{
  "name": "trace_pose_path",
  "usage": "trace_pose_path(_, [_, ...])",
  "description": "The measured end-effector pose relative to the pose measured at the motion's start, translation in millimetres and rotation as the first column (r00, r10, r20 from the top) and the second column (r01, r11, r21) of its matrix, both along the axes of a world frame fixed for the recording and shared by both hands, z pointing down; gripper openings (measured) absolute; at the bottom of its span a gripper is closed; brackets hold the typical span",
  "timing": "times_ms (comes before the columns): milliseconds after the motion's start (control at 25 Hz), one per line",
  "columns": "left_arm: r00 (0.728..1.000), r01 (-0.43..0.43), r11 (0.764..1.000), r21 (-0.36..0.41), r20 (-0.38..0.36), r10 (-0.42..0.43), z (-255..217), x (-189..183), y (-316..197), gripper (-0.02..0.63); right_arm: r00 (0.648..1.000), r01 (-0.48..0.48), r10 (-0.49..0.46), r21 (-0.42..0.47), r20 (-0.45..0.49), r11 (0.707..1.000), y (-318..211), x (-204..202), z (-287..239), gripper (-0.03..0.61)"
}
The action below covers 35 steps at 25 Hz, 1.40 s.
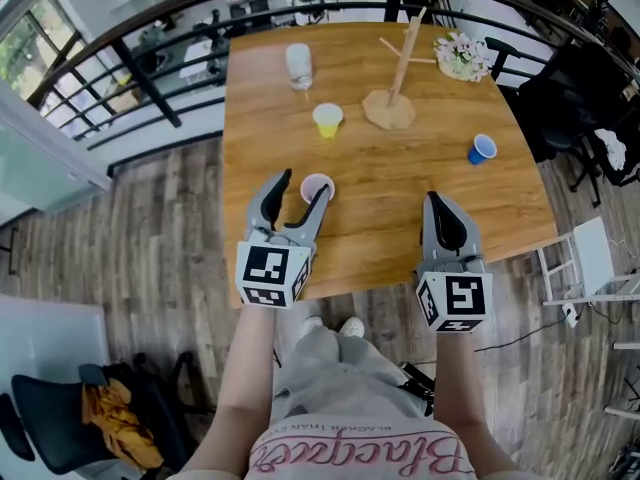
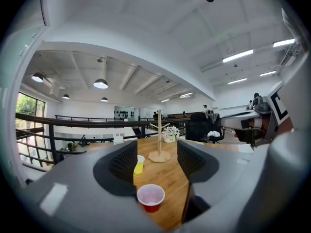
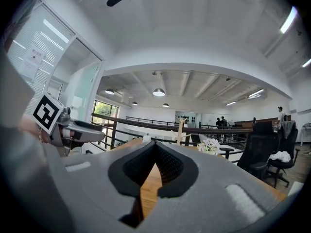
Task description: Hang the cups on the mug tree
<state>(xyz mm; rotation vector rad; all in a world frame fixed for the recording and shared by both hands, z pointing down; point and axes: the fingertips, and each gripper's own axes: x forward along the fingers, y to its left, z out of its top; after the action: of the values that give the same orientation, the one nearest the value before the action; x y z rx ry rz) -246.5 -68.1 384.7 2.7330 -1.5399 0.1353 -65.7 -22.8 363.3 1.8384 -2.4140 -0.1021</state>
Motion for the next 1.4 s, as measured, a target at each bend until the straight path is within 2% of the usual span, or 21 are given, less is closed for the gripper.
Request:
trace_pose_path(360, [0.999,-0.026,0.988,-0.15,0.04,0.033,65.6,5.1,-8.9,0.357,0.999,-0.024,0.028,-0.089,0.043,0.996,-6.8,0.8,39.8,0.002])
trace_pose_path(760, [0.99,0.012,0.953,-0.302,0.135,0.03,145.0,5.1,-19.8,0.391,0.996,-0.048,0.061,-0.185,0.069,0.982,-18.6,6.6,82.2,0.002])
trace_pose_path(920, [0.989,0.029,0.936,-0.352,0.146,0.025,172.1,6.6,-27.4,0.388,0.996,-0.051,0.067,-0.218,0.066,0.975,-25.6,6.3,96.7,0.002])
trace_pose_path(1080, [0.988,0.057,0.928,-0.369,0.155,0.001,192.0,7.3,-43.2,0.356,0.995,-0.063,0.078,-0.238,0.055,0.969,-32.5,8.7,107.0,0.002])
trace_pose_path(1320, [0.992,0.055,0.925,-0.375,0.129,-0.006,197.3,10.6,-56.7,0.296,0.994,-0.093,0.104,-0.26,0.028,0.961,-36.0,13.1,109.5,0.002])
trace_pose_path(1400, [0.994,0.046,0.926,-0.375,0.113,-0.004,194.7,12.3,-58.2,0.299,0.994,-0.1,0.109,-0.259,0.023,0.961,-38.1,14.1,106.4,0.002])
